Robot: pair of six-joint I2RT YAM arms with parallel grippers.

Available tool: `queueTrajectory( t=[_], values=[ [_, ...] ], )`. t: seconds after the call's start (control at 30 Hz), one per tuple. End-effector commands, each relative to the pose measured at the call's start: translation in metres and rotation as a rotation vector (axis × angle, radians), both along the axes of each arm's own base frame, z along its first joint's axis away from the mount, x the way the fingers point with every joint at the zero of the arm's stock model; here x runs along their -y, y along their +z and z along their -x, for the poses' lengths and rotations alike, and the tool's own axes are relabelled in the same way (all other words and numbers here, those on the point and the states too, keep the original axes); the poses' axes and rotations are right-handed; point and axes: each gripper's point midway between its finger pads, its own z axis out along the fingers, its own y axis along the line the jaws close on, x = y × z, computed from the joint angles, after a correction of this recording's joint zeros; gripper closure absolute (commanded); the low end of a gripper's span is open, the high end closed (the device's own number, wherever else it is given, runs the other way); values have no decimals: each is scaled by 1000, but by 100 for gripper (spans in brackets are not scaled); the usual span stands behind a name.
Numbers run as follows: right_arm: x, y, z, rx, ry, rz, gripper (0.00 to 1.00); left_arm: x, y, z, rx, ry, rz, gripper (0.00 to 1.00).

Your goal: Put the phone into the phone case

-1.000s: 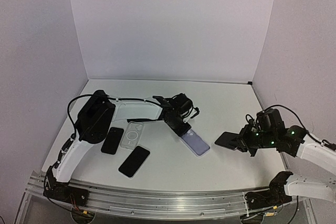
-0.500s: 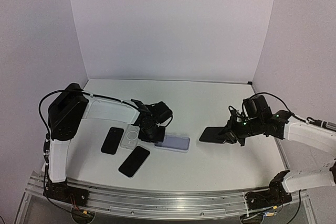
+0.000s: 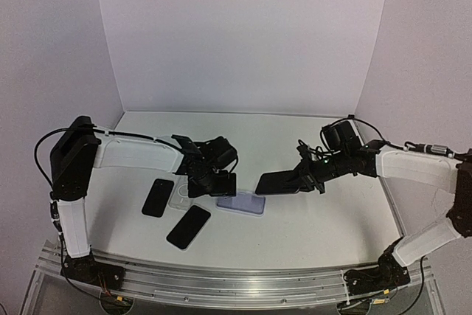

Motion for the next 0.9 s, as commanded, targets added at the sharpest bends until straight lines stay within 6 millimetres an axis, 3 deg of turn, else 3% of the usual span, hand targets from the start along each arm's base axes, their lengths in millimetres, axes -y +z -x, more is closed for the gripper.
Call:
queueTrajectory(
  t=[0.0,0.23,0.43,0.67,0.87],
  values=[
    [-27,27,-21,56,48,-132,100,-2,50,-7,62,0,142,0],
    [-60,6,-32,12,81,-152,100,7,68,-16,-8,-147,509,0],
    [-79,-12,-41,-11,71,-132,100,13,54,-22,-52,-195,536,0],
    [-99,-33,-37,-57,70,-136,100,18,32,-22,-115,-223,545,0],
    [-107,-45,-40,-70,51,-123,100,19,14,-19,-153,-227,529,0]
  ],
)
